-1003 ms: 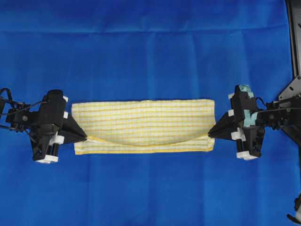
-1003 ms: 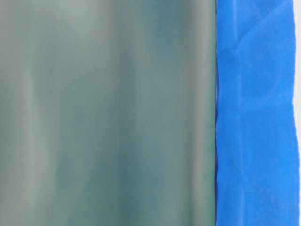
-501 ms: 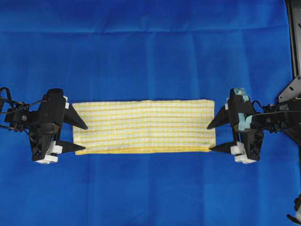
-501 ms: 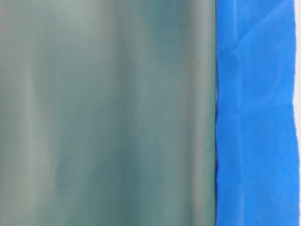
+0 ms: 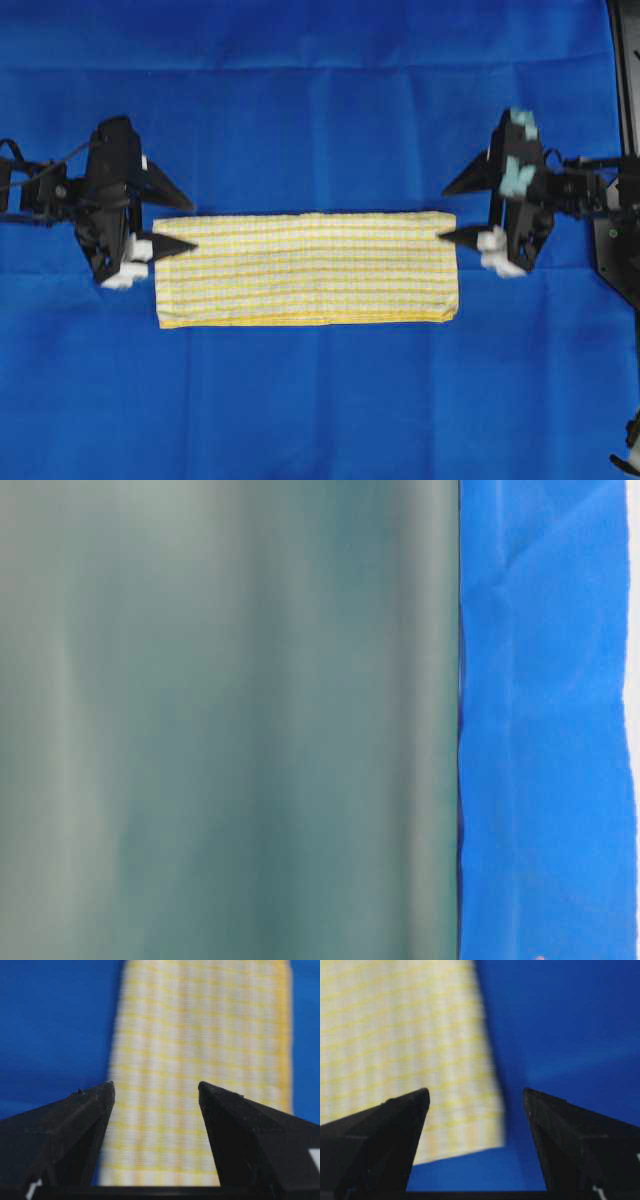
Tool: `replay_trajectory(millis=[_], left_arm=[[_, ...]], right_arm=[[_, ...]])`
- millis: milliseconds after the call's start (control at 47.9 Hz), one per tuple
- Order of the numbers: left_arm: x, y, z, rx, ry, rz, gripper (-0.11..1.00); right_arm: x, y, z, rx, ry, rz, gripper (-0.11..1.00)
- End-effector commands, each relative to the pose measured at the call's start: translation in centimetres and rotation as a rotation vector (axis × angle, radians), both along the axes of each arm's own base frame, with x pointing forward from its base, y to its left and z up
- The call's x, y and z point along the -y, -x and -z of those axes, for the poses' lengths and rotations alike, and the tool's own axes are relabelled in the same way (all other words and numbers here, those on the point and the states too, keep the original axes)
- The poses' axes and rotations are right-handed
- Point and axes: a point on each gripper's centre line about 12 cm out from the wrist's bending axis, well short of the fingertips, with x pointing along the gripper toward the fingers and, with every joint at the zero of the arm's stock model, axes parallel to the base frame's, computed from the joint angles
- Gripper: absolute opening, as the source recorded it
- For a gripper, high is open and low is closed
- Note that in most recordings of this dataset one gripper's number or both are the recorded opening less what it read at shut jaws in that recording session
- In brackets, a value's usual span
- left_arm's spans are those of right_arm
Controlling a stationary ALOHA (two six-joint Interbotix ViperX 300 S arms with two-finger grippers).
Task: Fold the yellow towel.
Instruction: 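Release the folded edge and lift both grippers away, then grasp the folded strip's left and right ends with both grippers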
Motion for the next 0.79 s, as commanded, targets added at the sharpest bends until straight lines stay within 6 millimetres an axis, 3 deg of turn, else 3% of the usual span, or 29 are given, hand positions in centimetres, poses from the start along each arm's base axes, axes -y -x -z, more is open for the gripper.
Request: replay_trajectory(millis=[0, 146, 439, 585, 668, 773], left_arm=[[-0.7, -0.4, -0.7, 0.014, -0.027, -0.003, 0.61], [-1.2, -0.4, 0.2, -0.021, -0.061, 0.013, 0.61], [-1.2, -0.3, 3.5, -0.138, -0.052, 0.016, 0.60], [-1.2, -0.1, 4.3, -0.173, -0.047, 0.014, 0.59], [-1.1, 0.0, 4.5, -0.183, -0.046, 0.014, 0.53], [-1.2, 0.1, 4.6, -0.206, -0.043, 0.014, 0.32]], right_arm=[[0.9, -0.5, -0.5, 0.007, 0.014, 0.019, 0.76], [1.0, -1.1, 0.0, -0.019, 0.015, 0.017, 0.76], [0.8, -1.5, 3.5, -0.152, -0.017, 0.022, 0.76], [0.3, -1.4, 4.2, -0.177, -0.030, 0.017, 0.76], [0.0, -1.5, 4.3, -0.179, -0.032, 0.006, 0.75], [-0.2, -1.6, 4.2, -0.177, -0.030, -0.002, 0.70]])
